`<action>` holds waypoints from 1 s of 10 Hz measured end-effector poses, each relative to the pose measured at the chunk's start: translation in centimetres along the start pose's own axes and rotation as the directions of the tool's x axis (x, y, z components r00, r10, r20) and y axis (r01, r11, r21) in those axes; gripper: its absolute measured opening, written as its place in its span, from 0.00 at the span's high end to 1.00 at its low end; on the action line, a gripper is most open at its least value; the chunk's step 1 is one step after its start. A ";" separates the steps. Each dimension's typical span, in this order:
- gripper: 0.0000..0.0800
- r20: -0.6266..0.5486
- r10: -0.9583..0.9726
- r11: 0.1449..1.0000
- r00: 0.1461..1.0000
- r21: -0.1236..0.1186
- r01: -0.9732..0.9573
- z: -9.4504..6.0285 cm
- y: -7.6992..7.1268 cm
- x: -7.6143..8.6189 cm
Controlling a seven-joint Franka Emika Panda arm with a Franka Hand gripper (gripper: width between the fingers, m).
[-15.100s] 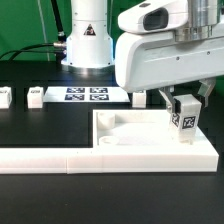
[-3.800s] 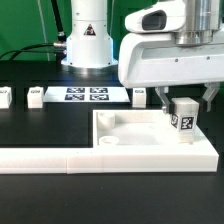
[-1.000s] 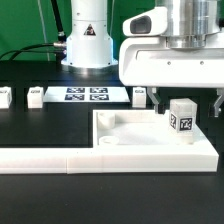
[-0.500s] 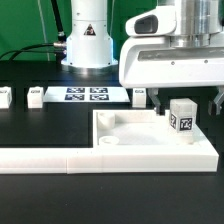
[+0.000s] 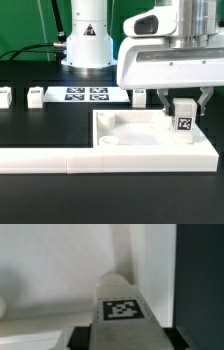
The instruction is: Assemble square table
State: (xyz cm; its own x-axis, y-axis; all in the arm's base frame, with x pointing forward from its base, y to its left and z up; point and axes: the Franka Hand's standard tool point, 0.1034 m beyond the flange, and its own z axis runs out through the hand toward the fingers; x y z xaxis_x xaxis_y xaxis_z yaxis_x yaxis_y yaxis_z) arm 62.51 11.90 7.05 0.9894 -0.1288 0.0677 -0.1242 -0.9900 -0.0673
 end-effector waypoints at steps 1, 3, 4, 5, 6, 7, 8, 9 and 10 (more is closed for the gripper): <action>0.63 0.000 0.017 1.000 1.000 0.000 -0.017 0.0 0.0 0.0; 0.63 -0.006 0.104 0.995 0.995 0.006 -0.104 0.1 0.1 0.0; 0.63 -0.010 0.216 0.976 0.976 0.013 -0.216 0.1 0.2 0.0; 0.63 -0.012 0.342 0.940 0.940 0.018 -0.341 0.1 0.1 0.0; 0.63 -0.009 0.457 0.890 0.890 0.021 -0.456 0.1 0.1 -0.1; 0.63 -0.006 0.560 0.829 0.829 0.022 -0.559 0.1 0.0 -0.1; 0.63 -0.003 0.653 0.757 0.757 0.022 -0.653 0.1 0.0 -0.1; 0.63 0.000 0.726 0.687 0.687 0.023 -0.726 0.1 -0.1 -0.2; 0.63 0.010 0.799 0.601 0.602 0.027 -0.799 0.1 0.0 -0.1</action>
Offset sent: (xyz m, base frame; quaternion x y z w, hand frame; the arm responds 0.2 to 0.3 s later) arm -0.0067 -0.0004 -0.0030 0.0264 0.0123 0.2406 0.9702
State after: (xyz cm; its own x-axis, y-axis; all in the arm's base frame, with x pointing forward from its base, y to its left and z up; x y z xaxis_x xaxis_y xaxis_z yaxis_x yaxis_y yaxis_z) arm 62.42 11.97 6.91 0.4969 -0.8675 -0.0232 -0.8627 -0.4909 -0.1214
